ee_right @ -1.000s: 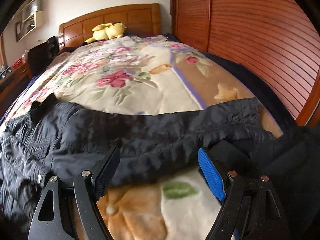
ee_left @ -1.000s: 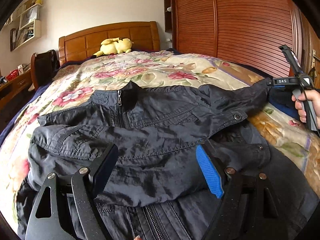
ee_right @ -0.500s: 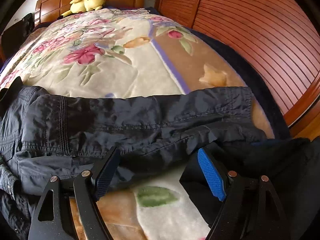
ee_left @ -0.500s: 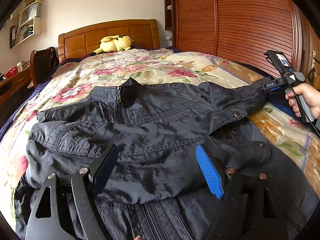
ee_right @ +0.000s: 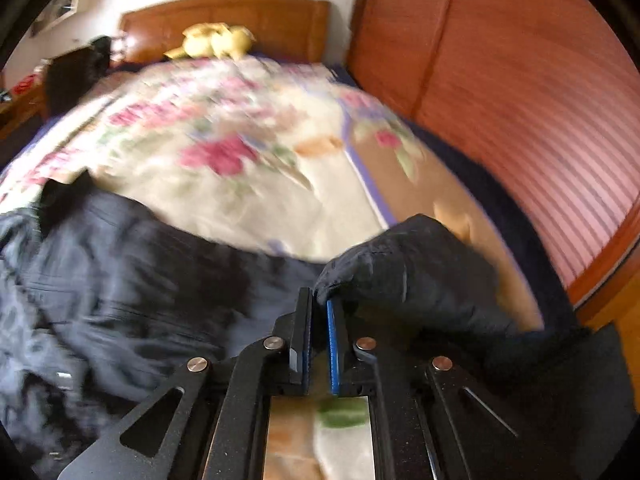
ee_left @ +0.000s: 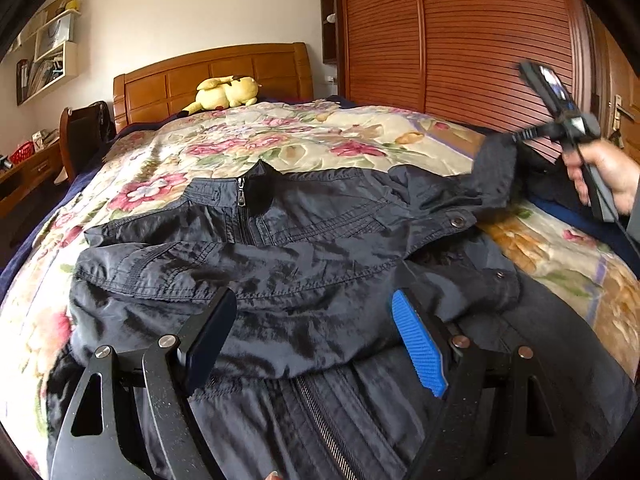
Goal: Fold large clothes
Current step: 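Fold the held sleeve across the jacket body and open the right gripper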
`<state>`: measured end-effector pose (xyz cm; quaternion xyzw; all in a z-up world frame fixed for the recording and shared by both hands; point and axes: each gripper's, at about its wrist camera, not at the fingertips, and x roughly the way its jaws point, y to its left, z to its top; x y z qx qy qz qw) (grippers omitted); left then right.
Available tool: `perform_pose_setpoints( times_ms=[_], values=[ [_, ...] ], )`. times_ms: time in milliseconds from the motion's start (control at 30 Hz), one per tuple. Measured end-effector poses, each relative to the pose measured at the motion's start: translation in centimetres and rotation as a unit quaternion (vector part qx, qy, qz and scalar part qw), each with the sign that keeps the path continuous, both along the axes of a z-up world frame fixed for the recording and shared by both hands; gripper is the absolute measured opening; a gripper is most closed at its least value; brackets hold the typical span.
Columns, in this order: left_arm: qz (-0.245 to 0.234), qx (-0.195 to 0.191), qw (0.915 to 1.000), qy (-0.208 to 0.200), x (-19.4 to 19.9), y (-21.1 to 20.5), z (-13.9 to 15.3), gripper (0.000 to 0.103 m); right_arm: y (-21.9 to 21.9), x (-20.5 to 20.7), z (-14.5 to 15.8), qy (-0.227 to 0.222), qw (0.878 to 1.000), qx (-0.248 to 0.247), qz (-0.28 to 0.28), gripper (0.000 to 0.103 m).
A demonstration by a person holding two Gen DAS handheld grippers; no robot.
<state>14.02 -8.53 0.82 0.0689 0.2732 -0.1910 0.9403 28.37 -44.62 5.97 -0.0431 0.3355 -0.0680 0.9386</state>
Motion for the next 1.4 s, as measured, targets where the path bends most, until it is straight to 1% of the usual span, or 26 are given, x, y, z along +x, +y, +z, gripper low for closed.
perform_pose_setpoints(
  times_ms=[167, 233, 367, 433, 633, 767, 833, 900, 967, 1033, 1200, 1333, 1367, 1400],
  values=[
    [-0.005, -0.002, 0.9999, -0.011, -1.9, 1.6, 1.1, 0.081, 5.9, -3.0, 3.4, -0.050, 0.996, -0.005, 0.068, 0.006],
    [-0.004, 0.003, 0.9998, -0.017, -2.6, 2.4, 1.6, 0.081, 8.1, -3.9, 4.1, -0.061, 0.994, -0.005, 0.093, 0.006],
    [0.007, 0.000, 0.9996, -0.026, -3.4, 4.6, 2.3, 0.081, 13.0, -5.5, 4.3, -0.077, 0.987, -0.010, 0.143, 0.006],
    [0.014, -0.004, 0.9995, -0.029, -3.8, 6.0, 2.7, 0.081, 15.1, -6.1, 3.8, -0.079, 0.984, -0.015, 0.161, 0.006],
    [0.038, -0.017, 0.9987, -0.029, -3.9, 9.5, 3.2, 0.081, 18.3, -7.2, 3.7, -0.088, 0.975, -0.009, 0.201, 0.006],
    [0.048, -0.018, 0.9981, -0.033, -4.0, 10.8, 3.2, 0.081, 19.2, -8.1, 3.8, -0.079, 0.970, 0.004, 0.230, 0.006],
    [0.055, -0.019, 0.9978, -0.032, -3.9, 11.3, 3.1, 0.081, 19.5, -7.9, 3.5, -0.069, 0.969, 0.000, 0.237, 0.006],
    [0.059, -0.022, 0.9976, -0.028, -3.7, 11.7, 2.9, 0.081, 19.9, -7.8, 2.7, -0.064, 0.970, -0.018, 0.233, 0.006],
    [0.061, -0.022, 0.9975, -0.028, -3.7, 12.0, 2.8, 0.081, 20.0, -7.2, 1.2, -0.045, 0.971, -0.011, 0.234, 0.006],
    [0.062, -0.019, 0.9975, -0.030, -3.7, 12.1, 2.7, 0.081, 20.5, -6.5, 0.4, -0.028, 0.972, -0.008, 0.232, 0.006],
    [0.067, -0.018, 0.9972, -0.027, -3.5, 12.3, 2.5, 0.081, 21.7, -6.3, -2.2, 0.002, 0.969, -0.015, 0.247, 0.006],
    [0.070, -0.020, 0.9970, -0.027, -3.3, 12.3, 2.5, 0.081, 23.3, -6.5, -3.7, 0.023, 0.966, -0.026, 0.255, 0.006],
    [0.070, -0.021, 0.9970, -0.027, -3.3, 12.3, 2.5, 0.081, 23.3, -6.8, -3.9, 0.027, 0.966, -0.026, 0.256, 0.010],
    [0.070, -0.022, 0.9969, -0.028, -3.3, 12.3, 2.6, 0.081, 23.2, -7.1, -4.3, 0.031, 0.966, -0.023, 0.256, 0.012]
  ],
)
